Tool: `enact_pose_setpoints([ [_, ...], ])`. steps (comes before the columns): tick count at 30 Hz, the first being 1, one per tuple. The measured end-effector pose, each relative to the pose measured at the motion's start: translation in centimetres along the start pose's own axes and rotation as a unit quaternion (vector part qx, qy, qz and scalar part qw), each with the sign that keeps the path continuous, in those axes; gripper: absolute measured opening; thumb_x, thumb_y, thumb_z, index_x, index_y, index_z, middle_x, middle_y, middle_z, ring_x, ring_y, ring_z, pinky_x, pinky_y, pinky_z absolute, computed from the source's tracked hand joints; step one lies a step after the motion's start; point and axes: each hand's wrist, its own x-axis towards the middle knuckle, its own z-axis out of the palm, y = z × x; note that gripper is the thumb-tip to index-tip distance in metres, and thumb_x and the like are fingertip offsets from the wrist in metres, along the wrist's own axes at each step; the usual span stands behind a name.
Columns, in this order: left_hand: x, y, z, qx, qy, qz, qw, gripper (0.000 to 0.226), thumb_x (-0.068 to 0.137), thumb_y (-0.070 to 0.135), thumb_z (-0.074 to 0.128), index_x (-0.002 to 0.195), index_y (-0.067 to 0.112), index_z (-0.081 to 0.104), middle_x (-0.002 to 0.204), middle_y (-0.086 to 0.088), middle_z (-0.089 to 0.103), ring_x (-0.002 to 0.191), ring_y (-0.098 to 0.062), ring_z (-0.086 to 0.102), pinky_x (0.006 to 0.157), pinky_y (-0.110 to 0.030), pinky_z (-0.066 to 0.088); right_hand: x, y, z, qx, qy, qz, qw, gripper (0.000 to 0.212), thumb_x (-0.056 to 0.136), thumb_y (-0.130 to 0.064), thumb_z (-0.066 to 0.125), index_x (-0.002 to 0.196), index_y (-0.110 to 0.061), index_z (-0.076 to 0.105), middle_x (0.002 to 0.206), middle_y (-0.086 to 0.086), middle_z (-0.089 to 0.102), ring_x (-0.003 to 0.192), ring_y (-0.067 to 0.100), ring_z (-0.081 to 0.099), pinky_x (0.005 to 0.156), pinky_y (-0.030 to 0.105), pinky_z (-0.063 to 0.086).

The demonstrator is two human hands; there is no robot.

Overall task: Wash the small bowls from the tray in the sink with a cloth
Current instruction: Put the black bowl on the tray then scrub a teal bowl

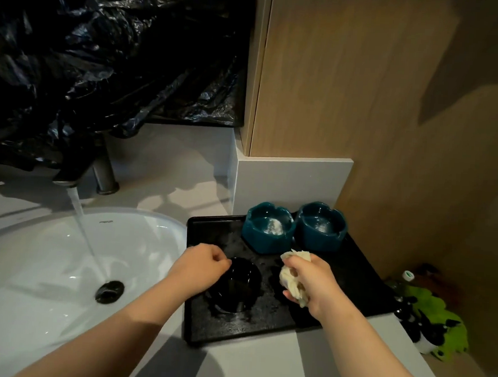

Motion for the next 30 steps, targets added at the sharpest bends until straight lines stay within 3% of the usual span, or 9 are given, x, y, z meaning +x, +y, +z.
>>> enact_pose_setpoints([
  [4,2.8,1.9,-0.3,-0.166,0.02,-0.053,0.985,0.012,0.089,0.026,0.058,0.083,0.019,0.066,0.073,0.004,0.06,0.067,-0.012,0.056,0.06,-0.023,0.044,1.1,-0.9,-0.1,0.023,0.006,-0.01,1.0,0.005,0.09,-0.013,0.058,0.09,-0.015,0.053,0.084,0.009,0.056,0.07,0.02,0.056,0.056,0.03,0.048],
  [7,5.1,3.8,0.6,-0.258,-0.007,-0.103,0.961,0.012,0.092,0.025,0.055,0.093,0.013,0.058,0.076,-0.003,0.054,0.058,-0.013,0.052,0.045,-0.02,0.043,2.0,-1.5,0.0,0.032,0.017,-0.015,0.999,0.006,0.089,-0.013,0.058,0.087,-0.015,0.052,0.083,0.009,0.054,0.069,0.021,0.055,0.057,0.031,0.047],
  [11,7.4,5.5,1.9,-0.31,-0.042,-0.149,0.938,0.03,0.094,0.036,0.051,0.113,0.013,0.048,0.096,-0.009,0.055,0.068,-0.018,0.054,0.053,-0.028,0.051,3.0,-2.0,0.1,0.027,0.017,0.002,0.999,0.01,0.088,-0.01,0.057,0.082,-0.017,0.052,0.08,0.009,0.054,0.069,0.022,0.055,0.058,0.032,0.046],
  [13,8.3,6.0,2.5,-0.277,-0.072,-0.159,0.945,0.039,0.093,0.04,0.052,0.119,0.012,0.048,0.099,-0.012,0.056,0.065,-0.017,0.053,0.05,-0.028,0.05,3.4,-2.1,0.1,0.023,0.01,0.011,1.0,0.01,0.087,-0.009,0.055,0.082,-0.017,0.053,0.079,0.009,0.054,0.068,0.023,0.055,0.058,0.032,0.046],
  [18,9.5,6.7,2.6,-0.213,-0.089,-0.174,0.957,0.032,0.09,0.017,0.052,0.118,0.002,0.051,0.082,-0.014,0.056,0.057,-0.018,0.052,0.047,-0.028,0.051,3.4,-1.9,0.4,0.013,-0.004,0.015,1.0,0.018,0.089,-0.007,0.055,0.08,-0.023,0.053,0.074,0.008,0.051,0.067,0.023,0.052,0.055,0.029,0.043],
  [23,8.6,6.2,0.7,-0.33,-0.101,-0.208,0.915,0.028,0.09,0.014,0.052,0.116,0.007,0.049,0.104,-0.013,0.052,0.066,-0.021,0.052,0.039,-0.026,0.053,2.4,-2.3,0.8,0.036,-0.012,-0.035,0.999,0.018,0.089,-0.006,0.055,0.09,-0.023,0.059,0.073,0.007,0.052,0.076,0.026,0.05,0.06,0.033,0.041],
  [26,6.9,5.1,-1.6,-0.384,-0.102,-0.197,0.896,0.016,0.09,0.012,0.05,0.106,0.008,0.05,0.088,-0.012,0.055,0.066,-0.021,0.055,0.04,-0.026,0.054,0.8,-3.3,1.6,0.046,-0.032,-0.061,0.997,0.023,0.09,-0.008,0.056,0.109,-0.021,0.058,0.078,0.009,0.056,0.076,0.026,0.053,0.056,0.029,0.045],
  [30,4.1,3.1,-5.2,-0.422,-0.102,-0.176,0.883,0.005,0.088,0.01,0.047,0.091,0.009,0.052,0.066,-0.007,0.054,0.055,-0.016,0.05,0.047,-0.026,0.056,-1.5,-4.4,3.9,0.046,-0.068,-0.087,0.993,0.018,0.09,-0.009,0.055,0.1,-0.023,0.06,0.079,0.01,0.058,0.066,0.022,0.055,0.048,0.025,0.047],
])
